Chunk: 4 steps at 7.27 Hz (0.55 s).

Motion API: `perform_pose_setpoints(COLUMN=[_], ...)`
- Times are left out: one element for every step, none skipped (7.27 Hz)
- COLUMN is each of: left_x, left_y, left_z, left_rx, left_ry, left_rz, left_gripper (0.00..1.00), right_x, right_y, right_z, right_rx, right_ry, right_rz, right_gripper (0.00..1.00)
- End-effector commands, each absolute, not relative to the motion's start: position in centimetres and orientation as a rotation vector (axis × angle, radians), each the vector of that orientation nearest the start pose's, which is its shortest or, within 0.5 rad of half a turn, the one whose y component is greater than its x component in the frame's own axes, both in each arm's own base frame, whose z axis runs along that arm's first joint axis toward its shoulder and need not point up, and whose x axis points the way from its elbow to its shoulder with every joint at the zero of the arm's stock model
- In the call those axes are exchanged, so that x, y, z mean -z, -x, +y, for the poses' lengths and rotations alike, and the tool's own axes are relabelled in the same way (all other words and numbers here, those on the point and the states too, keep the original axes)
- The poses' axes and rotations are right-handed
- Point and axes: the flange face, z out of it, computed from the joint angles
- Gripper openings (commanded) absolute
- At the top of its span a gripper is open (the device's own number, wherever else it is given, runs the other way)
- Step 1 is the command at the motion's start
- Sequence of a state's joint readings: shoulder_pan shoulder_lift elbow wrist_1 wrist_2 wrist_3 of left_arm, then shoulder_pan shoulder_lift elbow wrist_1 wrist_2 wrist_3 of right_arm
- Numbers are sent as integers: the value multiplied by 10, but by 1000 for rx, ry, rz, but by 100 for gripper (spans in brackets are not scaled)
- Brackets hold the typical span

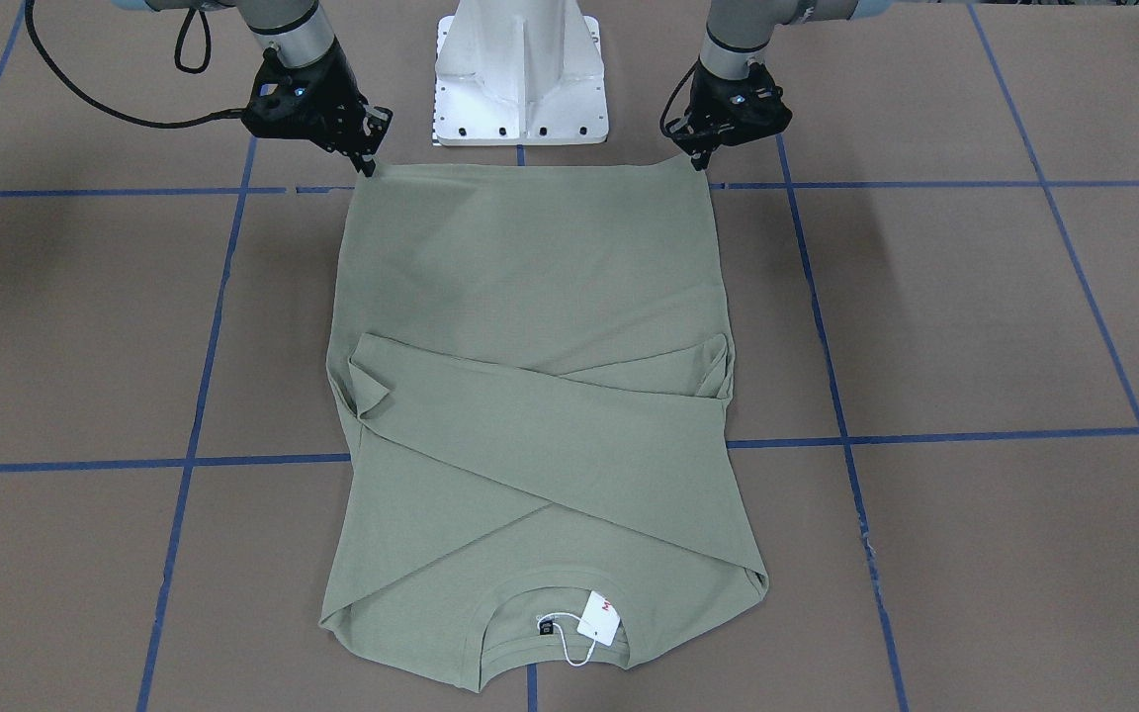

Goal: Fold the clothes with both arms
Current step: 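Grasp the hem corners with both grippers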

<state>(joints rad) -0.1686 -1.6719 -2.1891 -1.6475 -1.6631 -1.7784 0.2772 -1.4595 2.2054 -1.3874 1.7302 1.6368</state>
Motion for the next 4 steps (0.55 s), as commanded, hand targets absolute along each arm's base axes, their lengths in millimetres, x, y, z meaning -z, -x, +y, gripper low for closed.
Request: perform_pose_setpoints(left_x=[-270,-256,-243,-229], left_y=[-398,-386,-388,-390], left_z=[-192,-180,-148,-127], left_rx=[310,283,211,159], left_ry=[107,124,175,201], left_rz=[800,825,852,883], left_gripper=[0,0,0,0], right_x=[-297,-292,-288,-280], right_y=[388,369,351,335], right_z=[-228,-214,-198,-183], right_rx=[-206,-164,-112,-48], right_ry=[145,223,327,444], right_rz=[-947,-961,-963,-971], right_gripper=[0,0,0,0])
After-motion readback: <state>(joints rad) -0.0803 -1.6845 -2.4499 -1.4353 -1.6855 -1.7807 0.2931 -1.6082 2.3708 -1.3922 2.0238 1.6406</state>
